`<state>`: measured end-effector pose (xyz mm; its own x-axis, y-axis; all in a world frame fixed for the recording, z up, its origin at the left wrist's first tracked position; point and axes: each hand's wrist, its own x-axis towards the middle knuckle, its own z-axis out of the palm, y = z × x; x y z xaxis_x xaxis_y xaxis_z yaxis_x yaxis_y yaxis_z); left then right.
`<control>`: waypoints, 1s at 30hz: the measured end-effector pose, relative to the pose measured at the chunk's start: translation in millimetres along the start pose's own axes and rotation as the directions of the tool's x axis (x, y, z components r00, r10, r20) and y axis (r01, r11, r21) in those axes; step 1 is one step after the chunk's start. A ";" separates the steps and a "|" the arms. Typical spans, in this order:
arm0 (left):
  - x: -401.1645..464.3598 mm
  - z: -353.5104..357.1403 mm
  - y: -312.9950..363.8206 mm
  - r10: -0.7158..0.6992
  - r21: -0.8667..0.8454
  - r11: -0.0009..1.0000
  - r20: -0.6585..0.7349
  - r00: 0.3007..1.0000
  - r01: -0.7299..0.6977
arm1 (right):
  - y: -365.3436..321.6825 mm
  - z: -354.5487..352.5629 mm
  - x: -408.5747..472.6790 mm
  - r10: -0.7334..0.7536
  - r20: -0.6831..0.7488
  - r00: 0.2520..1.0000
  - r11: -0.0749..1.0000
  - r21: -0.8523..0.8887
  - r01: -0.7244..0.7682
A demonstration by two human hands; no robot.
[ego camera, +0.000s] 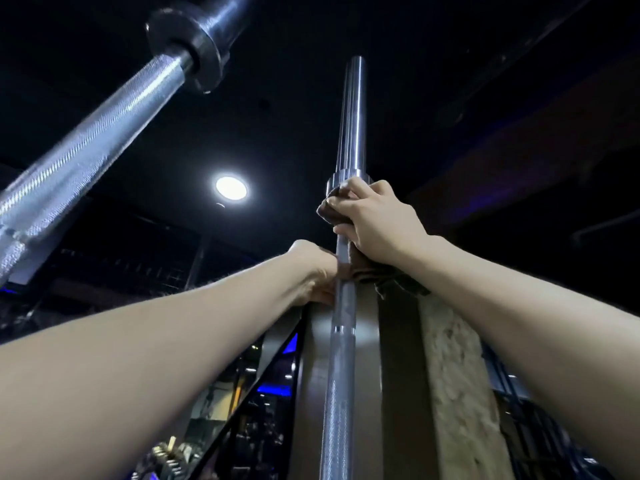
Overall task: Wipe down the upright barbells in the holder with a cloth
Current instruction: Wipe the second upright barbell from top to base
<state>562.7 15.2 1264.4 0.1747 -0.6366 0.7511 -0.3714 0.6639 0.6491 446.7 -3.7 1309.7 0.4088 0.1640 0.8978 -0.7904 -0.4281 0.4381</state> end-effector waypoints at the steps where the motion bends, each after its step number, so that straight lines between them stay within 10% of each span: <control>1: -0.6 0.7 -0.1 0.007 -0.013 1.000 -0.017 1.000 -0.007 | -1.9 -0.8 -1.0 0.004 0.013 1.000 1.000 -0.021 -0.004; 7: 6.4 0.4 -5.8 -0.033 -0.061 0.998 -0.074 0.997 0.029 | -1.7 4.0 9.6 0.034 -0.007 0.999 0.998 -0.058 -0.034; 14: 1.6 2.9 -11.7 0.022 -0.019 1.000 -0.049 0.999 -0.023 | 12.0 29.1 4.8 0.443 -0.076 0.893 0.728 0.612 -0.309; 18: 3.6 3.3 -16.1 0.011 -0.059 0.998 -0.035 0.999 -0.013 | 25.3 26.2 -2.9 0.448 -0.084 0.890 0.811 0.456 -0.366; 24: 9.4 5.3 -20.4 0.017 0.006 1.000 -0.090 0.996 -0.016 | -0.4 22.6 13.7 0.028 -0.227 0.974 0.986 -0.154 -0.064; 30: 17.2 9.5 -30.5 0.041 -0.028 0.999 -0.092 0.995 -0.044 | 32.1 34.2 -5.5 0.380 -0.124 0.917 0.905 0.254 -0.341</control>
<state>568.4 -19.8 1256.3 0.2422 -0.5703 0.7850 -0.3530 0.7018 0.6187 434.8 -48.8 1317.3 0.0179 0.0975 0.9951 -0.7387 -0.6694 0.0788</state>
